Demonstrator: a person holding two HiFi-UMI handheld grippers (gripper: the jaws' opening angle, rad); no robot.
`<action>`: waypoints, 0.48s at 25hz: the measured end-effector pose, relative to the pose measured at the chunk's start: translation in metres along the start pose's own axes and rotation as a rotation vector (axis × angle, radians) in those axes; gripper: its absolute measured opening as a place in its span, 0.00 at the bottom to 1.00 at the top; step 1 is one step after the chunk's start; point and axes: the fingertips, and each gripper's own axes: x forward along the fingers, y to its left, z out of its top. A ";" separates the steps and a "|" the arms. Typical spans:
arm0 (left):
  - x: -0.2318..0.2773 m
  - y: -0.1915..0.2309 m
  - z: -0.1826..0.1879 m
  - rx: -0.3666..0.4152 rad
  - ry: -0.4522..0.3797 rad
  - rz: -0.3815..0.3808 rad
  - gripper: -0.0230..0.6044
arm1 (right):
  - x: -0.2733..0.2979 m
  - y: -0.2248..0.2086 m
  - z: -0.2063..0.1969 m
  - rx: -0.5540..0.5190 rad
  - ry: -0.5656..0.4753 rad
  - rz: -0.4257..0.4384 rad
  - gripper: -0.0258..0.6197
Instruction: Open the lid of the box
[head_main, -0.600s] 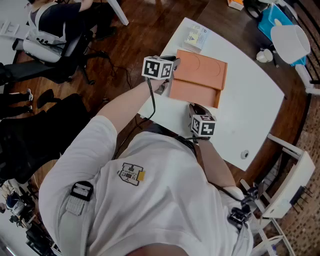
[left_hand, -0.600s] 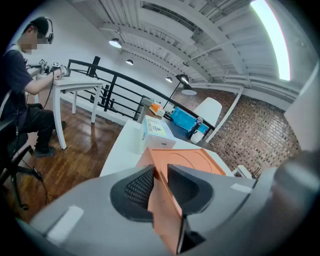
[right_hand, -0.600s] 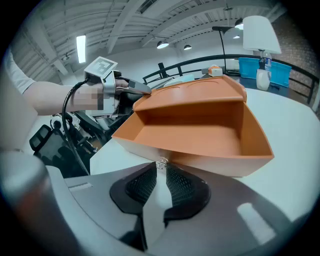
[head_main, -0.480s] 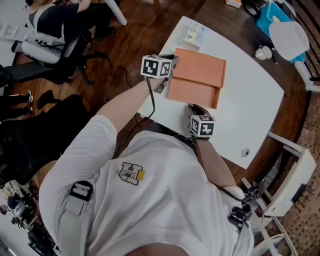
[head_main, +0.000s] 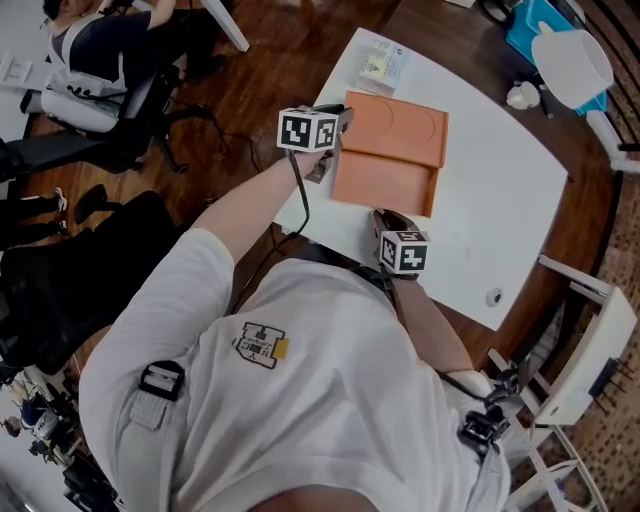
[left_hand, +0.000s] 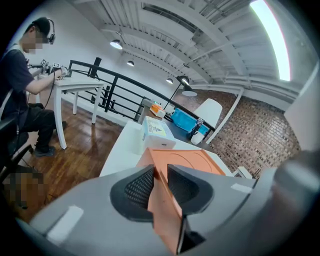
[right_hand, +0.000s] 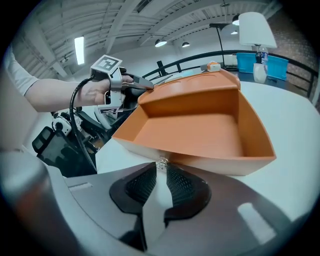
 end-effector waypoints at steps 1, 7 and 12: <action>0.000 -0.001 0.000 -0.002 -0.004 -0.008 0.17 | 0.000 0.000 0.000 0.007 -0.002 0.003 0.14; -0.018 -0.005 0.017 0.016 -0.087 -0.046 0.17 | -0.009 0.005 -0.001 0.043 -0.053 0.044 0.26; -0.076 -0.009 0.011 -0.069 -0.223 -0.085 0.17 | -0.031 -0.003 -0.004 0.042 -0.114 0.046 0.21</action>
